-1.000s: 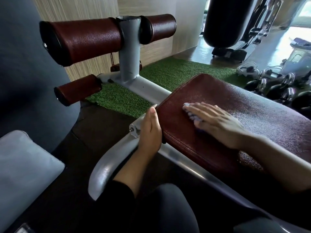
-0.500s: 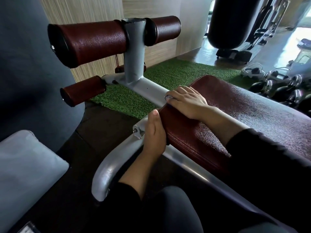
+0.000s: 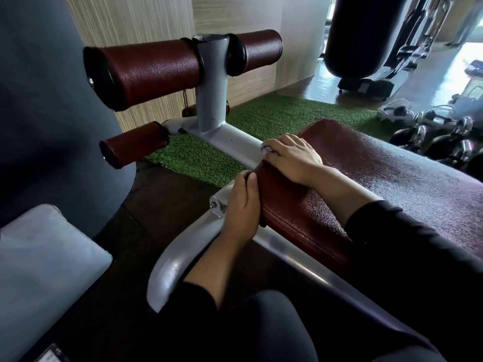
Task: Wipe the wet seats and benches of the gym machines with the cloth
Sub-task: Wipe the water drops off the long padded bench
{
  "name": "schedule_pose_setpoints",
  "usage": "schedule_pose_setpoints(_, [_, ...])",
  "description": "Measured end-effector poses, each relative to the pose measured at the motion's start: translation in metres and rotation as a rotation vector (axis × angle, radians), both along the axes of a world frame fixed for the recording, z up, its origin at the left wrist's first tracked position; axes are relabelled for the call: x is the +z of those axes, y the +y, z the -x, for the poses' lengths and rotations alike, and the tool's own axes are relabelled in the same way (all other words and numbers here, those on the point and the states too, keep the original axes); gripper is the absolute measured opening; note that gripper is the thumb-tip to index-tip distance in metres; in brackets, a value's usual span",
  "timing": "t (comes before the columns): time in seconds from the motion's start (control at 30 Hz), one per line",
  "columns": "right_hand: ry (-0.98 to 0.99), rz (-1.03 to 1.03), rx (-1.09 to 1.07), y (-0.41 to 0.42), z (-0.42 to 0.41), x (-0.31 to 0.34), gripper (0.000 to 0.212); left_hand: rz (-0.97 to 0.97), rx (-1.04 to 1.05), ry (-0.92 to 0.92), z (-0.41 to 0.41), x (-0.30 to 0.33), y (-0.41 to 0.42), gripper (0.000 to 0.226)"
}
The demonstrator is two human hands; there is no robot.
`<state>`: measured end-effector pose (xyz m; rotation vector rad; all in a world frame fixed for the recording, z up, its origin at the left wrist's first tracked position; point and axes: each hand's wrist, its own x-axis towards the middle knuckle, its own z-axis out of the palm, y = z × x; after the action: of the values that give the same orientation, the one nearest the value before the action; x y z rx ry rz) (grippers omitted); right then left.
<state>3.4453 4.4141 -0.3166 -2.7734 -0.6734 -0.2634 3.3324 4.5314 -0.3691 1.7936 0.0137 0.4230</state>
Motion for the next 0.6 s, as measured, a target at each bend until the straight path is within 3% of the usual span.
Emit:
schedule_pose_setpoints(0.27, [-0.004,-0.158,0.02,-0.034,0.044,-0.008,0.045,-0.395,0.009,0.067,-0.014,0.019,0.01,0.033])
schedule_pose_setpoints(0.37, [-0.027,-0.185,0.016,-0.048,0.066,-0.01,0.048,-0.517,0.011,0.011,-0.017,0.03,0.002,0.043])
schedule_pose_setpoints(0.6, [-0.1,-0.273,-0.107,-0.075,0.087,-0.023,0.044,-0.948,0.004,0.098,-0.019,0.037,-0.022,0.049])
